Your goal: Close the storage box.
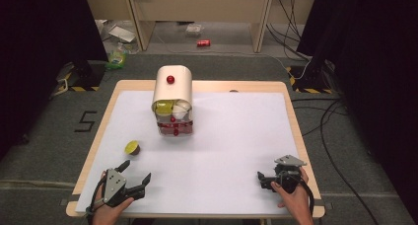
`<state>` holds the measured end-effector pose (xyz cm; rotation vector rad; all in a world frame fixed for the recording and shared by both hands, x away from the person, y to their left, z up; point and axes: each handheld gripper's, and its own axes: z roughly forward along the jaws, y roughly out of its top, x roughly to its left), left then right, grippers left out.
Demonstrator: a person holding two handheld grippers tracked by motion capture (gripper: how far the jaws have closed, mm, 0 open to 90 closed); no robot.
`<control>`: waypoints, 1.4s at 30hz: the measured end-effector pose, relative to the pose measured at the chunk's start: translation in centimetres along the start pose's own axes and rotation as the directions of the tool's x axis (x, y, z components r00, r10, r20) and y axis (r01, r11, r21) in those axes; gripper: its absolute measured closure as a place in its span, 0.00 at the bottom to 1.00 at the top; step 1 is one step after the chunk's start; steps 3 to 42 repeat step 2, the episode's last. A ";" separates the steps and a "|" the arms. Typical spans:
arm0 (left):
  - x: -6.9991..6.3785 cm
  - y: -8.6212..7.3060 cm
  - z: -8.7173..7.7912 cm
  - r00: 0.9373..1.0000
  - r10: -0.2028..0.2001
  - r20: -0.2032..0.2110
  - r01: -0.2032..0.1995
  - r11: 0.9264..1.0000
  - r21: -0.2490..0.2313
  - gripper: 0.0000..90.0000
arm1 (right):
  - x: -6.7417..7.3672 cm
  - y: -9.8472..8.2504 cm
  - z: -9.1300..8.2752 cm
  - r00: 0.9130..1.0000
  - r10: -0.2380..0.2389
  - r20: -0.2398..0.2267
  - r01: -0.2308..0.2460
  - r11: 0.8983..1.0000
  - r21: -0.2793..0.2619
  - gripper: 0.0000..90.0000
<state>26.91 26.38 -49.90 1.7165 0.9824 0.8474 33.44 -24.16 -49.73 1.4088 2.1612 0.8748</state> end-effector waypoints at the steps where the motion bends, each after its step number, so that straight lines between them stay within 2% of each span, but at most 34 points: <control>1: 0.0 0.0 0.0 1.000 -0.001 0.000 0.001 1.000 0.002 0.17 | 0.0 0.0 0.0 1.000 0.000 0.000 0.000 1.000 0.000 0.01; 42: 0.0 0.0 0.0 1.000 -0.001 0.000 0.001 1.000 0.002 0.17 | 0.0 0.0 0.0 1.000 0.000 0.000 0.000 1.000 0.000 0.01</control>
